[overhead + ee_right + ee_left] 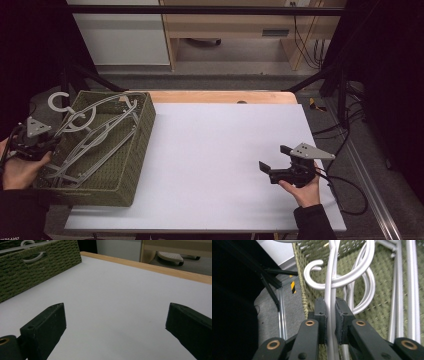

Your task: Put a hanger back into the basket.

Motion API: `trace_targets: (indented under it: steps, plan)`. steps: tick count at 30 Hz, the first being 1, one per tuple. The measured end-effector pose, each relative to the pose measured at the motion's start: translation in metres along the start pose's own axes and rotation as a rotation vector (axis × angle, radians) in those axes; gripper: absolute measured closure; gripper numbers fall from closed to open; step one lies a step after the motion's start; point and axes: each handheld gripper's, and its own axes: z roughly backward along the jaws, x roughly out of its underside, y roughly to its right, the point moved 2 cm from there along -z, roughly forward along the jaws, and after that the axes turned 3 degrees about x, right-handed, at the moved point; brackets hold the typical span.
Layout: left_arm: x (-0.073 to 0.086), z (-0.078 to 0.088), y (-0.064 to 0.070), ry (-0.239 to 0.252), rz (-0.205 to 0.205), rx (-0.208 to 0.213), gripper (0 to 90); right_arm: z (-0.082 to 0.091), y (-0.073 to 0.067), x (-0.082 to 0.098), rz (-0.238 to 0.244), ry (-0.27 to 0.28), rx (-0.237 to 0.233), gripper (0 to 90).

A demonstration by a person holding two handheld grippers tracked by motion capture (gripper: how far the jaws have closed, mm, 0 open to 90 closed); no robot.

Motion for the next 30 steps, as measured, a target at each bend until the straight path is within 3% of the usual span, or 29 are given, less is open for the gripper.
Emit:
trace_targets:
  steps: [4, 9, 12, 16, 17, 19, 22, 26, 28, 30]
  plan:
    - [0.002, -0.005, 0.003, -0.030, -0.008, -0.006, 81.2, -0.001, 0.000, 0.000, 0.003, -0.004, -0.002, 3.3]
    - [0.001, -0.012, 0.015, -0.046, -0.012, 0.033, 81.2, -0.001, 0.000, 0.000, 0.001, -0.004, 0.000, 3.2]
    - [0.000, -0.017, 0.023, -0.053, -0.011, 0.034, 81.2, -0.001, 0.000, 0.001, 0.005, -0.005, -0.001, 3.2]
    - [0.002, -0.022, 0.028, -0.086, 0.015, 0.085, 80.5, 0.000, 0.000, 0.000, 0.003, -0.002, 0.003, 3.2]
    - [0.003, -0.023, 0.028, -0.104, 0.003, 0.098, 80.1, 0.000, 0.000, 0.000, 0.002, -0.002, 0.002, 3.2]
    - [0.005, -0.023, 0.028, -0.124, 0.031, 0.136, 78.5, 0.001, 0.000, 0.000, 0.003, -0.001, 0.001, 3.2]
    - [0.005, -0.025, 0.027, -0.137, 0.041, 0.165, 67.4, 0.001, 0.000, 0.000, 0.001, -0.001, 0.002, 3.2]
    - [0.003, -0.022, 0.026, -0.106, 0.063, 0.171, 60.5, 0.000, 0.000, 0.000, 0.002, -0.002, 0.001, 3.1]
    - [0.002, -0.018, 0.025, -0.068, 0.106, 0.201, 58.0, 0.000, 0.000, 0.000, 0.002, -0.002, 0.000, 3.1]
    - [0.000, -0.013, 0.024, -0.035, 0.120, 0.204, 54.5, 0.000, 0.000, 0.000, 0.001, -0.001, 0.000, 3.1]
